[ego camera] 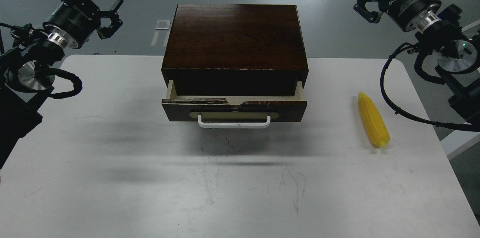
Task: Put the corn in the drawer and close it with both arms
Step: 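Move the right gripper toward the yellow corn cob beside the box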
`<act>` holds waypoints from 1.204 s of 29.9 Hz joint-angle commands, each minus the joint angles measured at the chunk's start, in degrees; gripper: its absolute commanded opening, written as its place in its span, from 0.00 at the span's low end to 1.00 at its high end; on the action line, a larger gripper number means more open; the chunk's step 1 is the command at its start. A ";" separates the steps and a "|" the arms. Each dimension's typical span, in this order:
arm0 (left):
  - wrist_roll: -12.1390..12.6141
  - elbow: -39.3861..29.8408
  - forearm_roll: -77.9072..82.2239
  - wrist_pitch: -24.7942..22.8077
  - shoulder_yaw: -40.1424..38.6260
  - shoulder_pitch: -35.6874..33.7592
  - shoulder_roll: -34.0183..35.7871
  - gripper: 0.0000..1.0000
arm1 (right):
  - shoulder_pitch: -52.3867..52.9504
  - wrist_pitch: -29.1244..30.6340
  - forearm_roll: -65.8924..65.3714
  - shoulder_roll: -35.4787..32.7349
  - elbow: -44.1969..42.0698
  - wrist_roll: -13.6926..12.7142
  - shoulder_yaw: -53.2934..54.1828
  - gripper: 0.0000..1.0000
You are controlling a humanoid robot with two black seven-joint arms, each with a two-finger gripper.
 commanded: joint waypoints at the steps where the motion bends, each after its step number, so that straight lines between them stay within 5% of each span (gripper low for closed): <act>1: 0.00 0.00 -0.03 0.00 -0.01 0.02 0.07 0.98 | -0.05 0.00 0.00 -0.01 -0.02 0.01 -0.07 1.00; 16: 0.09 -0.44 -0.38 0.00 -2.47 2.39 1.92 0.98 | 6.01 0.00 -0.97 -6.34 0.51 -0.17 -2.43 1.00; 26: -3.25 -0.44 -3.37 0.00 -4.41 4.06 2.80 0.98 | 22.96 0.00 -2.01 -14.16 3.05 -2.27 -24.47 1.00; 29: -3.25 -0.44 -3.37 0.00 -4.50 3.97 2.80 0.98 | 28.06 0.00 -9.54 -14.34 5.60 -5.34 -30.45 1.00; 36: -3.25 -0.44 -3.37 0.00 -4.50 3.89 3.67 0.98 | 36.42 0.00 -29.16 -15.30 10.00 -5.97 -47.51 1.00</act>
